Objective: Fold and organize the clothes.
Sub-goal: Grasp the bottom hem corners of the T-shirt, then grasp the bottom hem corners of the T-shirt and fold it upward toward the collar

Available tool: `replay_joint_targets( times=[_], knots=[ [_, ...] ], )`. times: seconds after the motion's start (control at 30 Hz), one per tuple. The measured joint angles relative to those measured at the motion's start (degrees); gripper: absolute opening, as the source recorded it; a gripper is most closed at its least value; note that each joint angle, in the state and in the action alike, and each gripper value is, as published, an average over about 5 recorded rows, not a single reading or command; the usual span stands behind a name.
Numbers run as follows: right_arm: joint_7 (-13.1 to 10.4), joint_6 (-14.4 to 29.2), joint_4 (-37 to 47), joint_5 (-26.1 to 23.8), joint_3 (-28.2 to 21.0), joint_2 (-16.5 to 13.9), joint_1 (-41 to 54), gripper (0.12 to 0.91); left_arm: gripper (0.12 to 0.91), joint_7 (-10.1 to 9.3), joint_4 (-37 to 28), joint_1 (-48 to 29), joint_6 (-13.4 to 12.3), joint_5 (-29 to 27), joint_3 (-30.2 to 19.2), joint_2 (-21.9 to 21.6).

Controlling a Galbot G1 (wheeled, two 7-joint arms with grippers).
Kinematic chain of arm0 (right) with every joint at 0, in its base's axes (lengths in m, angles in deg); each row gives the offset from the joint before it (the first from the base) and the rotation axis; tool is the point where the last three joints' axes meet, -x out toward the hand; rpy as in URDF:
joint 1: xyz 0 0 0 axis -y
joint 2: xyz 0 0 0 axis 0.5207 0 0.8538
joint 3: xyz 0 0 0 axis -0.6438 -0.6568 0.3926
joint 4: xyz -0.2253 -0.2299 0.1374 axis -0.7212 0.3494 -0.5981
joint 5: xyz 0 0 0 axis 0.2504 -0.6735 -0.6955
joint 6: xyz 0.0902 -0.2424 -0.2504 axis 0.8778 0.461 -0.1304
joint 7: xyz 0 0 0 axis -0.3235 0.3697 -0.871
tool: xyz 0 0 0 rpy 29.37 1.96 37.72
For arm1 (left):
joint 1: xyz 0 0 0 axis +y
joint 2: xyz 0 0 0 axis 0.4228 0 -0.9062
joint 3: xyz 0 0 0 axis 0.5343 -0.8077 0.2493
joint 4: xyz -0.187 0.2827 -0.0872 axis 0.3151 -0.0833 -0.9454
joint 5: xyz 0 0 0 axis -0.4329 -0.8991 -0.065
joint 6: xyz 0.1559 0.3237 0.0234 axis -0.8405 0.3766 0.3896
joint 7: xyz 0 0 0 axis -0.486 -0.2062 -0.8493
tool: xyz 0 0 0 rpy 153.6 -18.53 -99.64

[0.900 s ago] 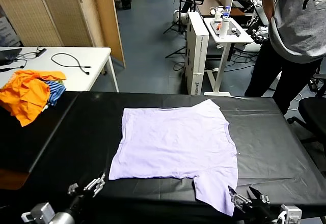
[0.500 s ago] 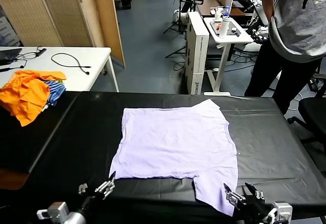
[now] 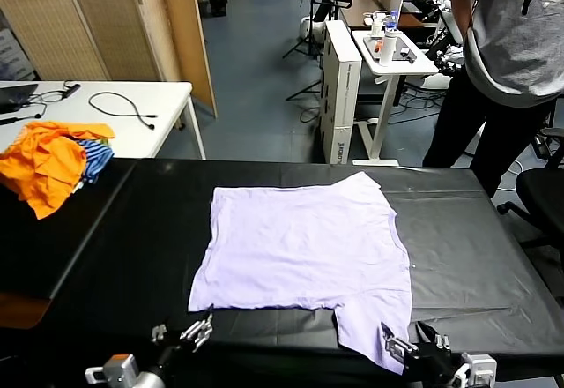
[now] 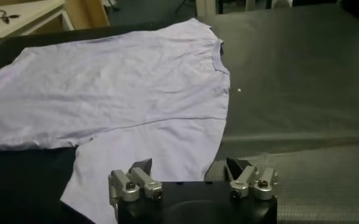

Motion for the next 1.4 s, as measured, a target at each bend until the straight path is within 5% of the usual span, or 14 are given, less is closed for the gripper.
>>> replay_joint_targets(
  times=[0.27,0.37,0.6,0.8,0.97,1.4],
  knots=[
    [-0.5,-0.2,-1.7,0.0,0.0,0.9,-2.0,0.229,0.416,0.15,-0.2,-0.1,0.0,-0.2,-0.1,-0.1],
    [-1.2,-0.5,-2.7,-0.1,0.2,0.9,-2.8,0.144,0.282,0.18,-0.2,-0.1,0.0,-0.3,-0.1,-0.1],
    [-3.0,-2.6,-6.7,-0.6,0.4,0.9,-5.8,0.140,0.148,-0.26,0.9,0.7,0.3,-0.1,0.2,-0.8],
    [-3.9,-3.1,-9.4,-0.9,0.2,1.3,-8.5,0.140,0.147,-1.52,3.9,2.7,1.4,1.9,2.3,-2.7],
    [-2.1,-0.3,-9.8,0.1,0.7,1.2,-8.0,0.140,0.147,-1.74,7.1,5.6,1.5,2.6,4.8,-4.2],
    [-0.5,4.5,-4.5,4.9,0.9,-3.1,4.5,0.140,0.147,-2.37,8.9,3.9,0.3,2.6,4.8,-1.9]
  ],
)
